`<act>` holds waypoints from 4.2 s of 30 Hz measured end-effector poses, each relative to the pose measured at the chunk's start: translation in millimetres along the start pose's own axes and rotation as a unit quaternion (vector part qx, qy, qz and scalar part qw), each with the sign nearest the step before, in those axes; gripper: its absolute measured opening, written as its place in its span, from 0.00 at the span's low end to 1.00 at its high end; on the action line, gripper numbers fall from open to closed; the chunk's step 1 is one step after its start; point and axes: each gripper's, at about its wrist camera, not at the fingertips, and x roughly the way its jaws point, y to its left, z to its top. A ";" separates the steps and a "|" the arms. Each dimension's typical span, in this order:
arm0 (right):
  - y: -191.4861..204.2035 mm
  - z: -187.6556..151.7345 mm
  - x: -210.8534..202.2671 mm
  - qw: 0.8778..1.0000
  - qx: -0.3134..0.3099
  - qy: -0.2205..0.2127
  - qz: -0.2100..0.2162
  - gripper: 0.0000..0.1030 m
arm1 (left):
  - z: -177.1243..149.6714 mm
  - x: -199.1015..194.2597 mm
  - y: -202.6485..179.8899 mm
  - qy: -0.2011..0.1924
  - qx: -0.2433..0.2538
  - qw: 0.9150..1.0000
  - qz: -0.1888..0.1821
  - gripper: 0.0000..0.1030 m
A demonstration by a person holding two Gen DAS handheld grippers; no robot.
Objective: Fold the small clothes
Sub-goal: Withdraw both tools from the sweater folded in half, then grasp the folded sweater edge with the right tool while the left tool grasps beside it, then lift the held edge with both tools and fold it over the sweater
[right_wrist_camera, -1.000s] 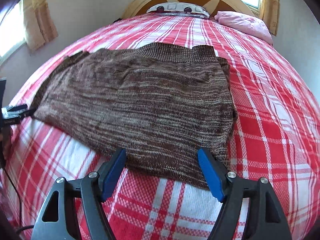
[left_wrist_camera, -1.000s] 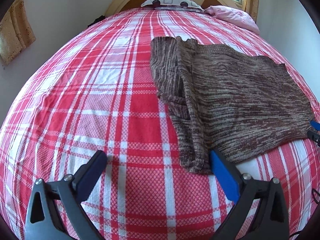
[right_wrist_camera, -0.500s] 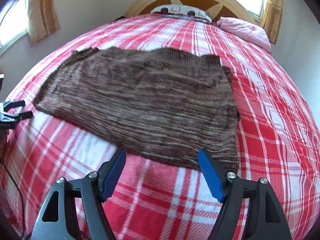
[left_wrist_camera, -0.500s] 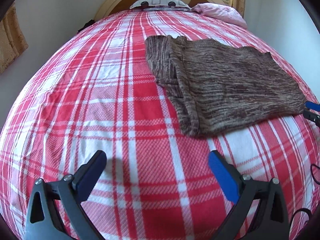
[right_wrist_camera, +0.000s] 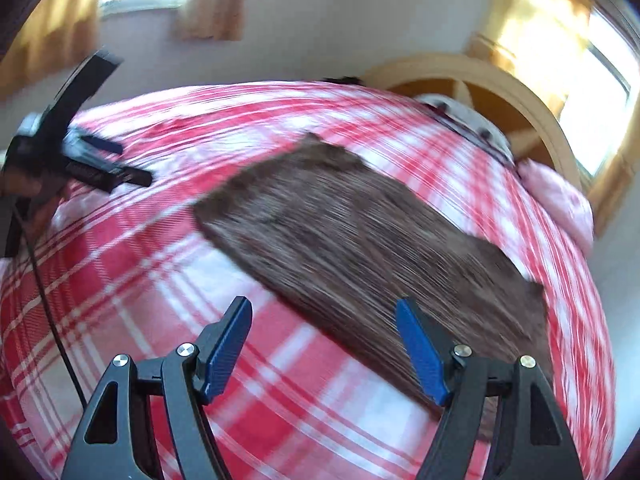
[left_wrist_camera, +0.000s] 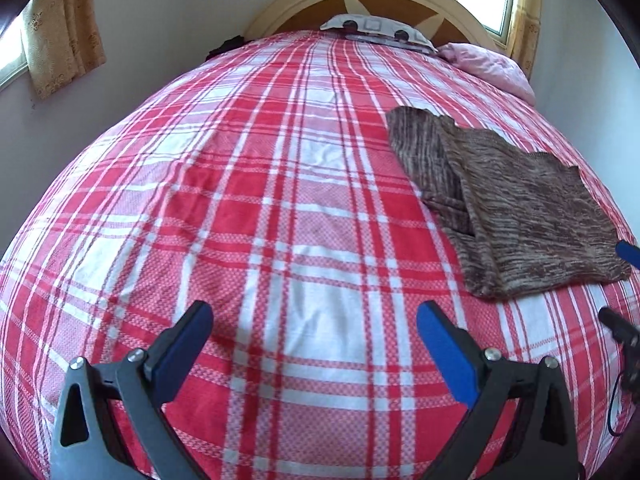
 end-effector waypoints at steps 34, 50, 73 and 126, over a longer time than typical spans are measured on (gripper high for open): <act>87.9 44.1 80.0 0.995 -0.082 0.000 -0.055 0.13 | 128.1 86.0 -32.9 0.014 -0.024 0.966 -0.256 0.99; 85.9 42.7 79.4 0.997 -0.069 -0.001 -0.044 0.13 | 137.2 121.4 -55.3 0.056 -0.018 0.963 -0.264 0.19; 16.8 35.7 20.7 0.995 0.043 -0.085 0.017 0.06 | 160.0 76.6 -72.9 0.000 -0.058 0.945 -0.322 0.12; -200.8 -125.2 -53.3 0.946 0.315 -0.071 -0.008 0.06 | 170.9 73.2 -357.3 0.053 0.066 0.929 -0.361 0.12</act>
